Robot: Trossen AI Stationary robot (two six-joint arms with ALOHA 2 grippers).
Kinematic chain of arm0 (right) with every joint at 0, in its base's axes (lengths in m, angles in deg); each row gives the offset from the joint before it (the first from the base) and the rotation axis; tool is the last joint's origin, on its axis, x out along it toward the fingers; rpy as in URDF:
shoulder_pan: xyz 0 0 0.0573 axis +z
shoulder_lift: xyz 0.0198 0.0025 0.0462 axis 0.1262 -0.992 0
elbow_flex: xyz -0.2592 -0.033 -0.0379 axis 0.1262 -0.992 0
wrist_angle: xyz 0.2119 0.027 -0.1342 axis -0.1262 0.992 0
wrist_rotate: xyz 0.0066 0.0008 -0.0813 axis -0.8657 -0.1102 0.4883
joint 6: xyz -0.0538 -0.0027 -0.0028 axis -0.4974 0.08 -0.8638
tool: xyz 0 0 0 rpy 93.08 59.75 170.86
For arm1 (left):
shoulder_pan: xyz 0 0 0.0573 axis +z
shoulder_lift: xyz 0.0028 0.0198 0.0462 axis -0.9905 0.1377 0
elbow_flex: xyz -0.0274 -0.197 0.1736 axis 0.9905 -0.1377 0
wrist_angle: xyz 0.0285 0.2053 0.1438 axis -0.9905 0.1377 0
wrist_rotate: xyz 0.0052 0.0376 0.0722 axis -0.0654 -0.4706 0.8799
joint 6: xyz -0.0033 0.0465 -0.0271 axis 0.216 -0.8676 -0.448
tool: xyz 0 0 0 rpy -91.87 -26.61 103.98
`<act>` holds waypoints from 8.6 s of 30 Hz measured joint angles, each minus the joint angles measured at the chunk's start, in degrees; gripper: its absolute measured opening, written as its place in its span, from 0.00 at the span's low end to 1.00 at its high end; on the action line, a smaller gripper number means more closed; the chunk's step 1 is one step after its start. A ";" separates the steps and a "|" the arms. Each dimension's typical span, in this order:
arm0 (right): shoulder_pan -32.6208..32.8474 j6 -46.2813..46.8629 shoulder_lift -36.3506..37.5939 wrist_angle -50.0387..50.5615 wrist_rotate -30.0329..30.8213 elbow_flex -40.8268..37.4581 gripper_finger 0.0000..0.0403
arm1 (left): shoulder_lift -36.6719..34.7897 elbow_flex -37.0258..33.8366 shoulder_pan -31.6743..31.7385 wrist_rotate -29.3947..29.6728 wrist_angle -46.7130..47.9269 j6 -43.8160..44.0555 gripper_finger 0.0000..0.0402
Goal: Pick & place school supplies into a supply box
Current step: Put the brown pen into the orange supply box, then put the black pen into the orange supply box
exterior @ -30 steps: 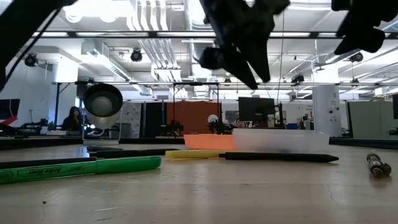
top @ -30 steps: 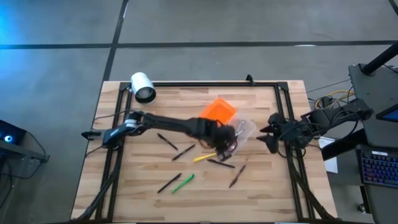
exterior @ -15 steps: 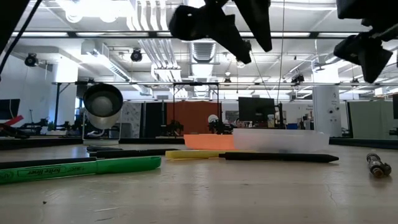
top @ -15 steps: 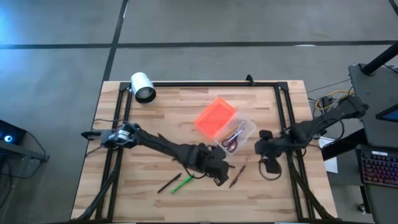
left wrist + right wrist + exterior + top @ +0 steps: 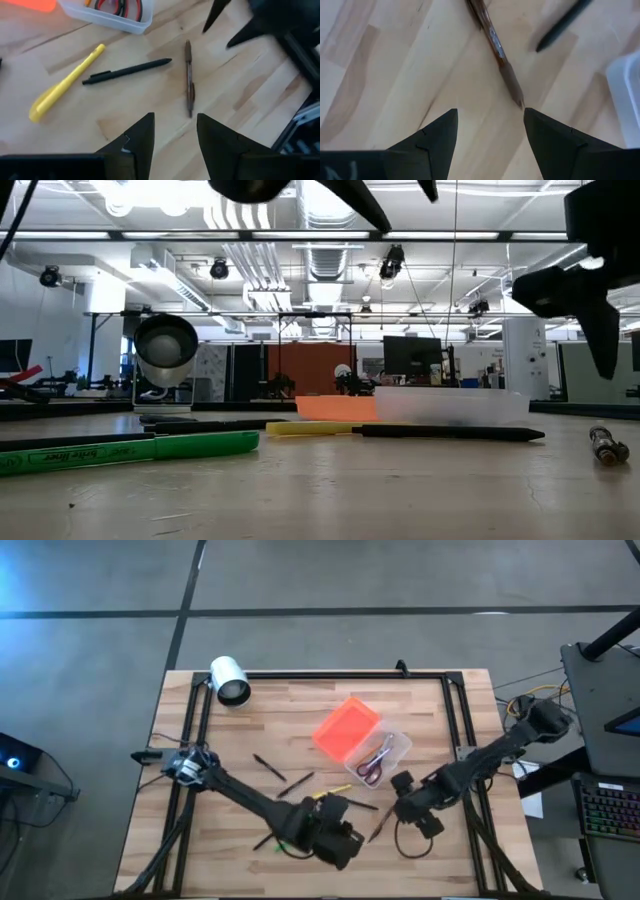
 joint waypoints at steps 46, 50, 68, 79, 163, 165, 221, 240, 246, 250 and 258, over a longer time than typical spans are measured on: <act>-2.45 5.48 2.46 0.46 9.21 0.52 0.04 | -0.09 0.00 -3.32 8.27 0.30 8.72 0.32; -4.17 6.50 10.96 4.01 15.72 0.64 0.04 | -0.09 0.00 -3.00 8.61 0.63 8.72 0.32; -29.22 -17.13 0.81 4.63 24.31 0.55 0.10 | -0.16 -0.02 -1.73 11.89 0.97 17.57 0.32; -29.62 -16.05 1.23 -1.71 22.45 0.52 0.38 | -1.13 -0.04 1.27 13.48 2.35 19.16 0.32; -19.26 36.36 14.55 14.96 19.82 -3.27 0.56 | -28.09 -69.26 26.46 -25.56 -16.53 -95.91 0.15; -19.23 36.57 15.47 14.38 20.68 -3.27 0.56 | -28.05 -69.32 26.56 -25.90 -16.76 -94.86 0.08; -19.28 40.97 47.87 21.97 33.09 -2.13 0.42 | 12.72 10.46 31.72 -24.70 -7.45 -41.38 0.21; -19.28 43.56 43.63 14.88 31.30 -6.55 0.42 | -4.43 -15.82 17.66 -11.81 13.19 -54.92 0.22; -19.28 42.28 41.56 12.54 31.06 -6.25 0.42 | -10.14 -29.37 15.80 -23.12 2.51 -53.65 0.24; -19.28 42.02 40.63 12.45 31.05 -6.13 0.42 | -16.39 -39.15 13.96 -23.10 -11.37 -55.42 0.24; -19.28 41.82 40.26 12.47 31.08 -6.16 0.42 | -27.69 -54.30 13.83 -17.57 -21.67 -50.89 0.24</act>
